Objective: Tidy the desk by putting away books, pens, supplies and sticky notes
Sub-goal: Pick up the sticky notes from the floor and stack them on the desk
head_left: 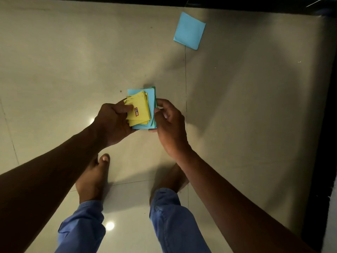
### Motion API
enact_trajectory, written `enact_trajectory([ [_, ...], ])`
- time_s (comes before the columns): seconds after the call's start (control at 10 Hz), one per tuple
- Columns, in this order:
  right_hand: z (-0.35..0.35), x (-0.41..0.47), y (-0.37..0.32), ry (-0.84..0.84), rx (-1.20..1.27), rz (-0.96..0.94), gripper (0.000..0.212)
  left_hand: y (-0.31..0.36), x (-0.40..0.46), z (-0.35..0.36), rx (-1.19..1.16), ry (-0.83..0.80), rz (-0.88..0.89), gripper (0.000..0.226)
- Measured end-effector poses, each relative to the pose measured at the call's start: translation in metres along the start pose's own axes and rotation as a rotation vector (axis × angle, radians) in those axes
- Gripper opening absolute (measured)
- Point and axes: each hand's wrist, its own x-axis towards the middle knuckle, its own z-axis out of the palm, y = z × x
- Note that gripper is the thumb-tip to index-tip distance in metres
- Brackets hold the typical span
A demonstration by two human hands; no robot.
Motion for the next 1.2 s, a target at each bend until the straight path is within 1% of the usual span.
enact_trajectory([
  [0.1,0.010,-0.008,0.000,-0.028,-0.024,0.008,0.038,0.008,0.015,-0.015,0.175,0.197,0.091,0.067],
  [0.2,0.015,-0.010,-0.002,-0.081,-0.047,0.013,0.041,-0.001,0.013,-0.023,0.221,0.193,0.084,0.046],
  [0.3,0.012,-0.001,-0.002,-0.107,-0.139,0.028,0.036,0.004,0.014,-0.031,0.254,0.249,0.143,0.044],
  [0.4,-0.001,0.025,-0.001,-0.028,-0.278,-0.006,0.035,0.008,0.014,-0.036,0.258,0.326,0.178,0.050],
  [0.5,-0.023,0.065,-0.002,0.009,-0.507,-0.130,0.027,0.018,0.016,-0.041,0.259,0.361,0.202,0.050],
  [0.6,-0.045,0.119,-0.002,0.010,-0.682,-0.205,0.029,0.027,0.019,-0.042,0.271,0.366,0.226,0.049],
  [0.7,-0.058,0.172,-0.003,0.034,-0.834,-0.261,0.038,0.036,0.026,-0.041,0.291,0.374,0.258,0.047],
  [0.8,-0.069,0.215,-0.011,0.086,-0.958,-0.292,0.044,0.043,0.037,-0.043,0.308,0.387,0.266,0.047],
  [0.9,-0.077,0.251,-0.016,0.095,-1.037,-0.331,0.051,0.046,0.049,-0.052,0.324,0.446,0.277,0.048],
  [1.0,-0.079,0.271,-0.017,0.059,-1.081,-0.370,0.042,0.041,0.057,-0.062,0.280,0.472,0.286,0.048],
  [1.1,-0.080,0.271,-0.011,0.049,-1.137,-0.460,0.030,0.033,0.061,-0.066,0.253,0.461,0.288,0.048],
  [1.2,-0.079,0.267,-0.005,0.084,-1.173,-0.537,0.022,0.029,0.062,-0.069,0.236,0.443,0.289,0.044],
])
